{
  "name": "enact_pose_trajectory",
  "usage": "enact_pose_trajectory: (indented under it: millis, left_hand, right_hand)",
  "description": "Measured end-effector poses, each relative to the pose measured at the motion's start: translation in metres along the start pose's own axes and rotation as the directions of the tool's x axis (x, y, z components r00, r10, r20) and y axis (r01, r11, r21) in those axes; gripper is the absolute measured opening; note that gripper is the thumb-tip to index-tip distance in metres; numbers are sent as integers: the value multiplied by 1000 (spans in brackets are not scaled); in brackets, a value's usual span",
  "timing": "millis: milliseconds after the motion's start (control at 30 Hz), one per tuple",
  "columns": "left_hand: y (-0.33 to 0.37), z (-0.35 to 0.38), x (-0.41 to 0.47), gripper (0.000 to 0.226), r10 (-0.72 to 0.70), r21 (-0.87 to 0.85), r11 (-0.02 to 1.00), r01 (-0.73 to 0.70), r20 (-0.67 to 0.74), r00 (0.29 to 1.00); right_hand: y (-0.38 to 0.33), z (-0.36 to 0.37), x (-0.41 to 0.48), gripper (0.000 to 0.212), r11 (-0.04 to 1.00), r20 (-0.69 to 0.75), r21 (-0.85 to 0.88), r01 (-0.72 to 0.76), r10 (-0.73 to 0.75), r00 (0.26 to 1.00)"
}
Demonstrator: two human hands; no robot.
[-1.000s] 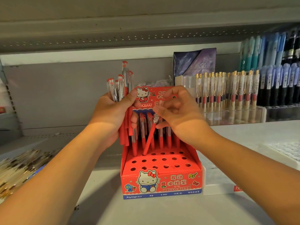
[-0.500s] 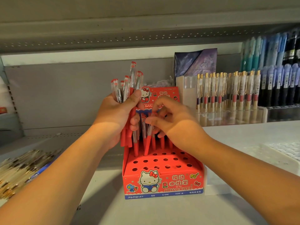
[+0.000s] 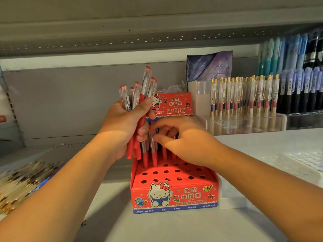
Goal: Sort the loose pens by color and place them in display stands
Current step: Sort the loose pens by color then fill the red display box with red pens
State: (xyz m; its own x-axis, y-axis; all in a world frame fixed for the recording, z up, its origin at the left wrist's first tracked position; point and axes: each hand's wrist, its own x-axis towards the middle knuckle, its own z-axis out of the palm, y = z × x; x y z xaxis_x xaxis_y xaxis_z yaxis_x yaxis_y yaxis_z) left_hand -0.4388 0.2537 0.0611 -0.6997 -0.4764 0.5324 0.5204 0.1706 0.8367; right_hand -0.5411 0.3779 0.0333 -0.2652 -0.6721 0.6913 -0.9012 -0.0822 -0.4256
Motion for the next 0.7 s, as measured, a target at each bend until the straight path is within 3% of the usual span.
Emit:
enact_pose_trajectory:
  millis: [100,200,300,700]
  left_hand:
    - [0,0,-3,33,-14,53,999,11,63,998]
    - [-1,-1,-3,28,-26,91,996,16,110,994]
    - [-2,-2,-3,24,-41,87,996,26,169,985]
    - [-1,2,-8,34,-171,239,965,112,243,955]
  right_hand:
    - [-8,-4,4,20,971,-89,232,-65,88,992]
    - [-17,-11,7,17,834,-110,532,-147,241,964]
    - [-22,-19,7,14,712,-112,688,-140,296,949]
    - [-14,-22,7,11,676,-139,713,-186,396,908]
